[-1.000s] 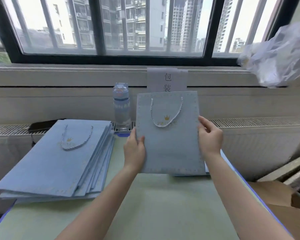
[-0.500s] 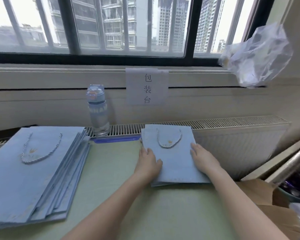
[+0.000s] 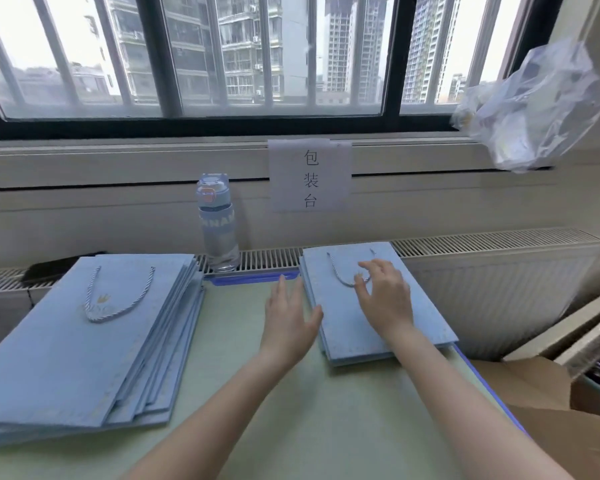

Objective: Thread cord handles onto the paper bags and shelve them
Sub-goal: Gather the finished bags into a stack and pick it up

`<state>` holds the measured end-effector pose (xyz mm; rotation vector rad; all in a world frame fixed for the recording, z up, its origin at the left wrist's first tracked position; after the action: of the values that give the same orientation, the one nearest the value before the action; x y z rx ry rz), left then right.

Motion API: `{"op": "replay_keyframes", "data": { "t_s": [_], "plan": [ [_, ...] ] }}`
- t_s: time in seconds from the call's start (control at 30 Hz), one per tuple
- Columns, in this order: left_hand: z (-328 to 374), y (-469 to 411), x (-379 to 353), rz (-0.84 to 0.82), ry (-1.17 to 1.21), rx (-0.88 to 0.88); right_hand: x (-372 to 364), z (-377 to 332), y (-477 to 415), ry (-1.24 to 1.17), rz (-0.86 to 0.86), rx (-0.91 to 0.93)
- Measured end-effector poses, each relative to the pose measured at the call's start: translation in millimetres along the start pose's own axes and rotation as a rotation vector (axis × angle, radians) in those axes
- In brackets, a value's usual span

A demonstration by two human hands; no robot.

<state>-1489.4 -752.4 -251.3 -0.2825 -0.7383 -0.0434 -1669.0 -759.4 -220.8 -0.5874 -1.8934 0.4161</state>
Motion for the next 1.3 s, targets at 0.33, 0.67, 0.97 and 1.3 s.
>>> {"op": "replay_keyframes", "data": {
  "t_s": [0.33,0.67,0.97,1.3],
  "plan": [
    [-112.8,46.7,208.6,0.44,-0.184,0.17,-62.3,-204.3,53.6,-0.505,-0.288,0.269],
    [-261.6,95.9,262.6,0.225,-0.509,0.593,-124.5,-289.6,110.2,-0.547,-0.573,0.245],
    [-221.7,94.9,220.1,0.095,-0.45,0.496,-102.5,-281.6,106.1,-0.655,-0.408,0.171],
    [-115.1,78.9,160.4,0.065,-0.193,0.226,-68.0,-247.5,106.0,-1.195,-0.619,0.051]
  ]
}}
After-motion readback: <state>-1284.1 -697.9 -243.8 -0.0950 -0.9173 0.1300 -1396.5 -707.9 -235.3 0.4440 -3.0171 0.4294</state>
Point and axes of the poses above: each hand's wrist, its own y-axis away from the middle knuckle, its own x-axis out of the back of the hand, z = x × y, the point moved 10 cm from there along -y, towards the middle knuckle, and after that the axes turned 7 degrees about y, right-handed, at the moved point
